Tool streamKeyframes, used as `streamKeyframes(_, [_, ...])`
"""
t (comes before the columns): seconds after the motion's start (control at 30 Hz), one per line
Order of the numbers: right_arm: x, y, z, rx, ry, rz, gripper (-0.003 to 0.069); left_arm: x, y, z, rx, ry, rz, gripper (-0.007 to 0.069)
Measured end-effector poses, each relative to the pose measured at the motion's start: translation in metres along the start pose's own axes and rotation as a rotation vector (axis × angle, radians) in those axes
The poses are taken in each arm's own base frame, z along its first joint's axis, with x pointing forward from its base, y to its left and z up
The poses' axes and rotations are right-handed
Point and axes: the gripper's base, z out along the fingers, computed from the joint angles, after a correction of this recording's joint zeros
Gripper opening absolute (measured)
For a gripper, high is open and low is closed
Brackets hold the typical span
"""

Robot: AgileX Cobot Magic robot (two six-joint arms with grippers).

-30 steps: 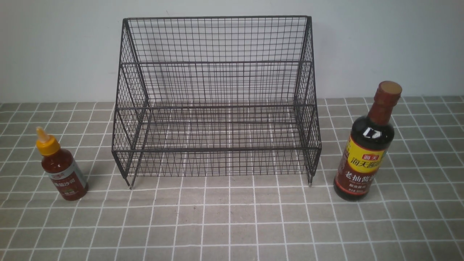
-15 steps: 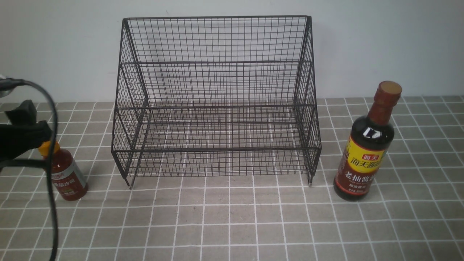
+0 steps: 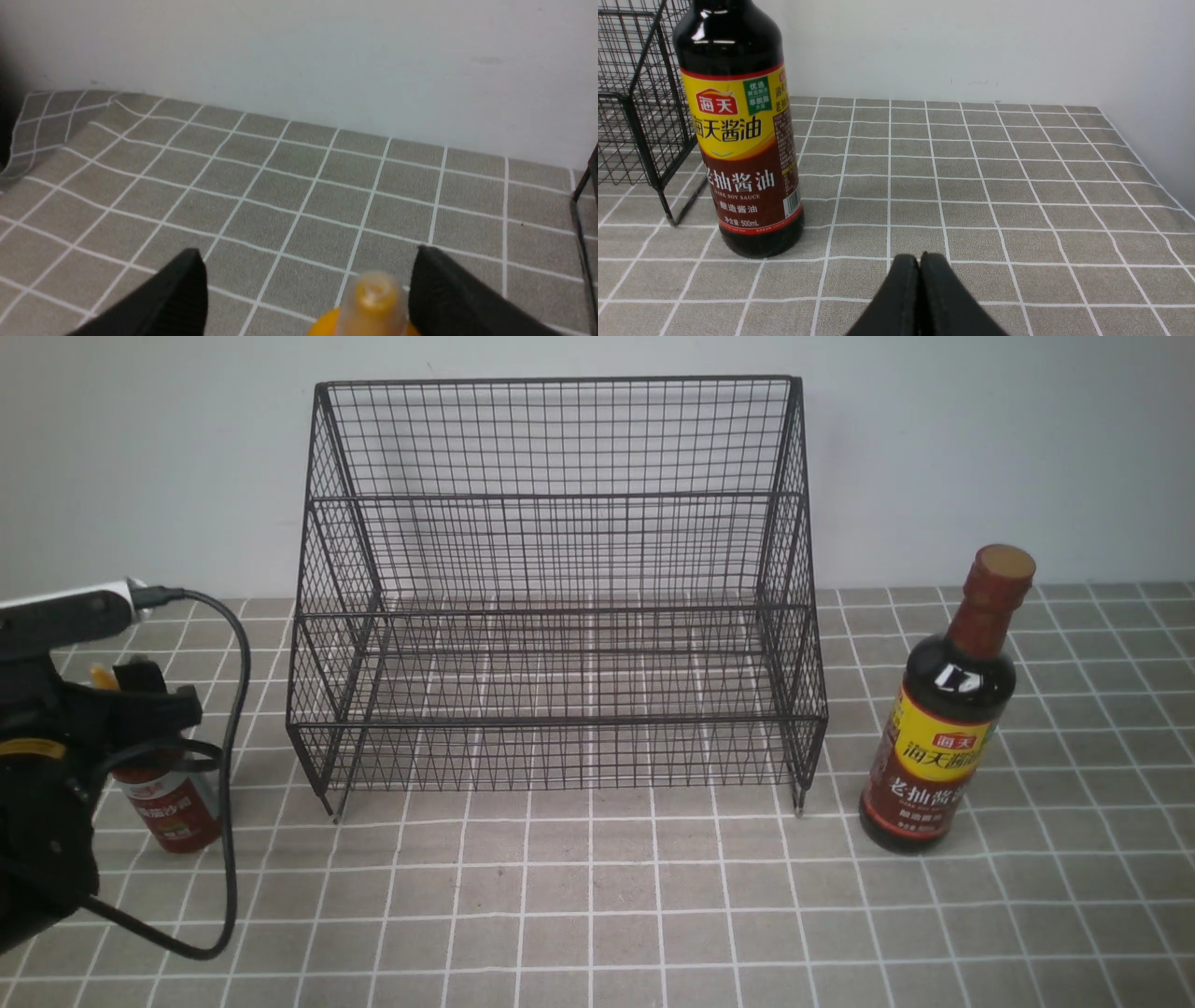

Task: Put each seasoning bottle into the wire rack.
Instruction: Use the left arm to grab the condiment bottle closest to it, then use the left arm to put the condiment bottle back on the shelf

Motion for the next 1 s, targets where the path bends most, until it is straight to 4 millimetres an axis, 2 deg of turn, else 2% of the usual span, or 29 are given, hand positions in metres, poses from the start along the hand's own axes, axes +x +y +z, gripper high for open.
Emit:
streamKeyframes(0.1, [0.0, 0.0, 0.0, 0.0, 0.0, 0.0, -0.0017, 0.003, -0.002, 0.003, 0.014, 0.006, 0.019, 0.031])
streamKeyframes(0.17, [0.0, 0.0, 0.0, 0.0, 0.0, 0.0, -0.0017, 0.003, -0.003, 0.002, 0.027, 0.004, 0.026, 0.026])
streamKeyframes(0.37, [0.0, 0.0, 0.0, 0.0, 0.0, 0.0, -0.0017, -0.018, -0.007, -0.014, 0.111, -0.043, 0.07, 0.0258])
streamKeyframes(0.4, [0.0, 0.0, 0.0, 0.0, 0.0, 0.0, -0.0017, -0.038, -0.008, -0.028, 0.148, -0.099, 0.08, 0.0258])
streamKeyframes(0.57, [0.0, 0.0, 0.0, 0.0, 0.0, 0.0, -0.0017, -0.089, -0.009, -0.062, 0.223, -0.18, 0.052, 0.0258])
streamKeyframes(0.63, [0.0, 0.0, 0.0, 0.0, 0.0, 0.0, -0.0017, -0.099, -0.01, -0.069, 0.242, -0.191, 0.048, 0.0258])
streamKeyframes(0.73, [0.0, 0.0, 0.0, 0.0, 0.0, 0.0, -0.0017, -0.127, -0.02, -0.092, 0.323, -0.232, 0.044, 0.0258])
streamKeyframes(0.8, [0.0, 0.0, 0.0, 0.0, 0.0, 0.0, -0.0017, -0.134, -0.027, -0.099, 0.359, -0.248, 0.046, 0.0258])
streamKeyframes(0.9, [0.0, 0.0, 0.0, 0.0, 0.0, 0.0, -0.0017, -0.142, -0.048, -0.108, 0.45, -0.265, 0.061, 0.0258])
streamKeyframes(1.0, [0.0, 0.0, 0.0, 0.0, 0.0, 0.0, -0.0017, -0.132, -0.072, -0.103, 0.518, -0.23, 0.087, 0.0258])
